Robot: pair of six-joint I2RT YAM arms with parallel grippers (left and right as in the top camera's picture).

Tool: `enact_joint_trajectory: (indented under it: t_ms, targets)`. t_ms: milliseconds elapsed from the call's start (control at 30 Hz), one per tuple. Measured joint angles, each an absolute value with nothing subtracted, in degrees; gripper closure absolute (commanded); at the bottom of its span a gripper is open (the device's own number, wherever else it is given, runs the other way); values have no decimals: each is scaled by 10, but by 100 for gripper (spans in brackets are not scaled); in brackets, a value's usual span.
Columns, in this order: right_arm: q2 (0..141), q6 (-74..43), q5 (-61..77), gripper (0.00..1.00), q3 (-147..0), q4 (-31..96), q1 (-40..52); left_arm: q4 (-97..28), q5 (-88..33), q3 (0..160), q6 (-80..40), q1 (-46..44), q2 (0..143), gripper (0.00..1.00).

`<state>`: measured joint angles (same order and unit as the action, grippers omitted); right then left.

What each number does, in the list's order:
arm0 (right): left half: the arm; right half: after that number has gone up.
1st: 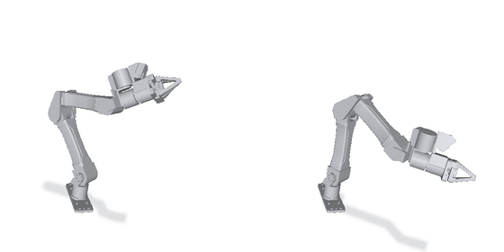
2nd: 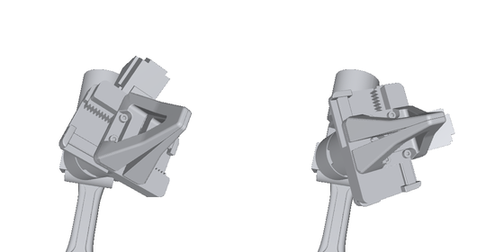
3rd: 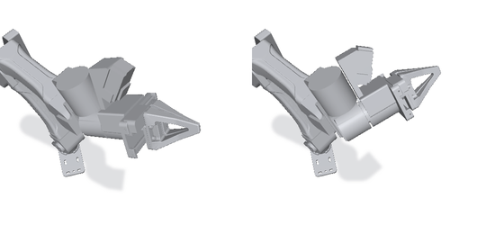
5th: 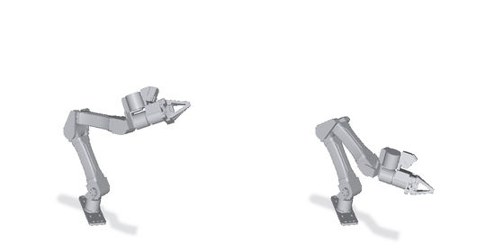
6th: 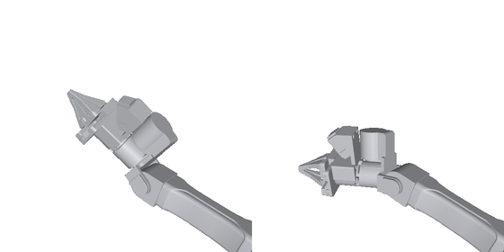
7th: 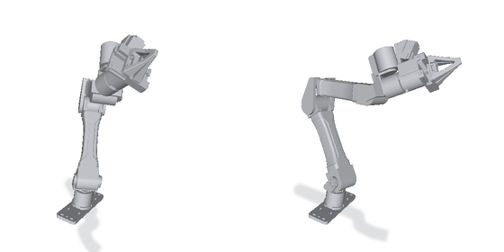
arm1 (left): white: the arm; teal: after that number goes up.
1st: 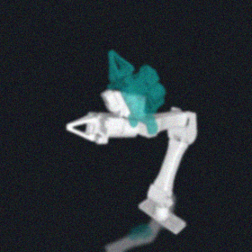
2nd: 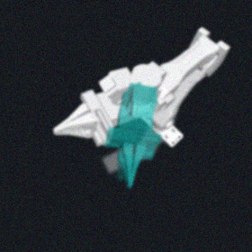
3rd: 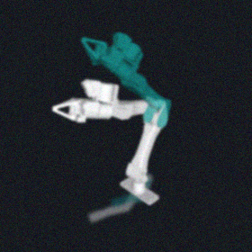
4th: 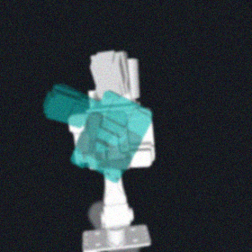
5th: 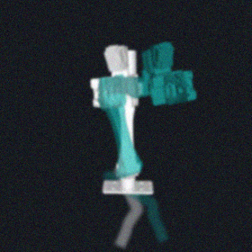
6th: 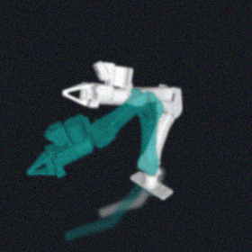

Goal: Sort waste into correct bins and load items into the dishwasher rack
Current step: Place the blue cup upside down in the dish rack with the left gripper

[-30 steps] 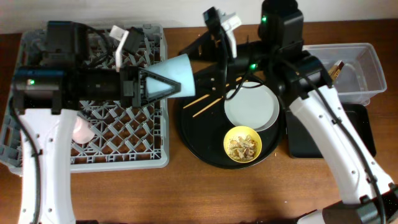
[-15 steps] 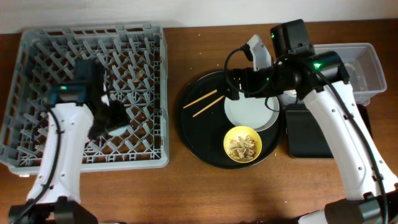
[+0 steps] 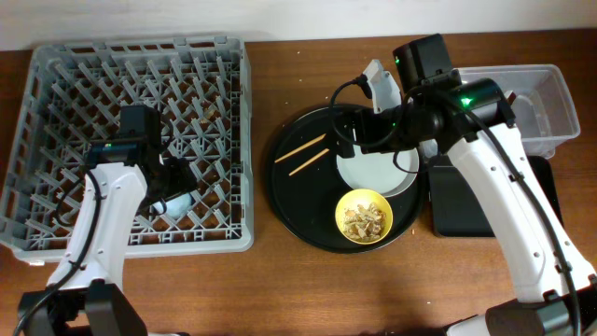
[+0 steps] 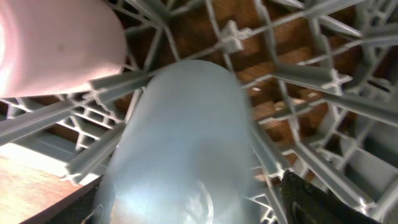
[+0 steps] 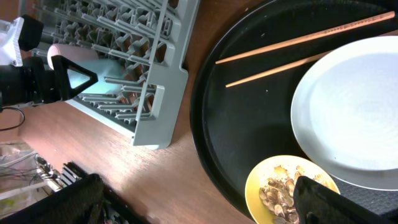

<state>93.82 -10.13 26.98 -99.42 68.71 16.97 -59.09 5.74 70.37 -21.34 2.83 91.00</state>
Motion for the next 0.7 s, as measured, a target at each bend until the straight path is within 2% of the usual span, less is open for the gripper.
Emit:
enact_joint_trajectory:
  t_ms: [133, 233, 333, 400, 500, 600, 700]
  targets:
    - [938, -100, 250, 2, -994, 703, 170, -602, -10, 707, -217, 29, 911, 9]
    - [938, -100, 207, 2, -994, 721, 170, -656, -68, 759, -207, 42, 916, 11]
    - [938, -99, 182, 28, -978, 709, 170, -714, -132, 885, -168, 48, 914, 10]
    - [936, -99, 167, 38, -916, 648, 170, -737, -197, 990, -110, 48, 904, 8]
    - [935, -107, 134, 43, -812, 554, 170, -744, -269, 1047, -44, 48, 863, 1]
    - [938, -107, 121, 47, -728, 495, 170, -746, -299, 1053, -19, 48, 809, 1]
    - [939, -105, 118, 48, -717, 486, 170, -756, -305, 1053, -11, 48, 792, 1]
